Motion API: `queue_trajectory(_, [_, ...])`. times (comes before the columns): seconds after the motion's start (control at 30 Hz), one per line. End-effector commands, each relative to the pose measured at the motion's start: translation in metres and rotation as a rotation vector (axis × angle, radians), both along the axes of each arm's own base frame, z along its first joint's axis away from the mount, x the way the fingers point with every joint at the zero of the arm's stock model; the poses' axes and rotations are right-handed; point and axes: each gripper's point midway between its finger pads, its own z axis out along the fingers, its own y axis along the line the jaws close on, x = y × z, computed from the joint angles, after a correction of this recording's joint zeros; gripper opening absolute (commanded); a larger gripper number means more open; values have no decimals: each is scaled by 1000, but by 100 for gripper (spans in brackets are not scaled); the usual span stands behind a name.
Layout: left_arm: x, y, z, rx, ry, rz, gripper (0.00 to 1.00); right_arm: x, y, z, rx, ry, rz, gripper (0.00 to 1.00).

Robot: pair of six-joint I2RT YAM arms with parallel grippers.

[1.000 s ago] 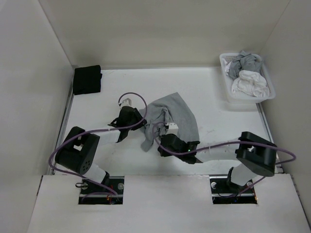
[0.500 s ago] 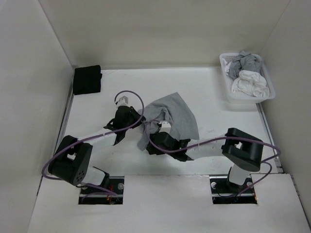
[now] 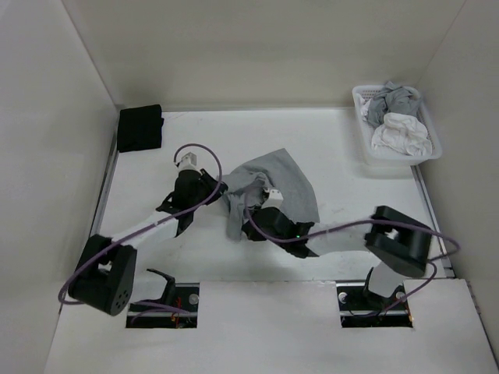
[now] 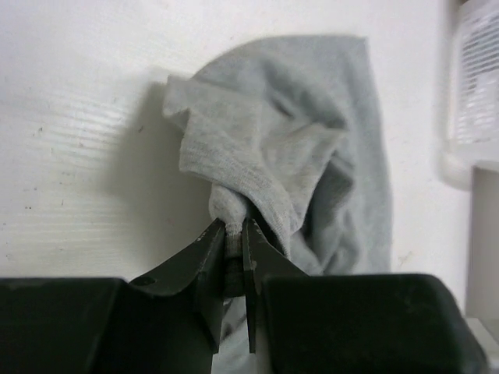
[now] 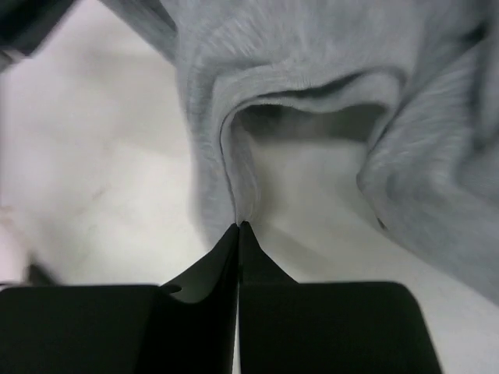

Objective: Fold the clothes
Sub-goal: Flatten the tank top out

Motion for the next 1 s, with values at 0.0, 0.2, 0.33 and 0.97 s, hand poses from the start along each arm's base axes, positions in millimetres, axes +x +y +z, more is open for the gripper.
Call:
queue_trajectory(0.0, [0,0,66,-99,-152,-9,9,3,-13,110,213,-163,-21,2])
queue_trajectory(0.2, [-36,14,196,-195,-400,10,8,-31,-73,245,314,-322,-2,3])
queue_trajectory(0.33, [-78,25,274,-234,-551,9,8,-66,-106,338,371,-471,20,3])
queue_trajectory(0.97, [-67,10,339,-172,-695,67,10,-38,-144,430,377,-692,-83,1])
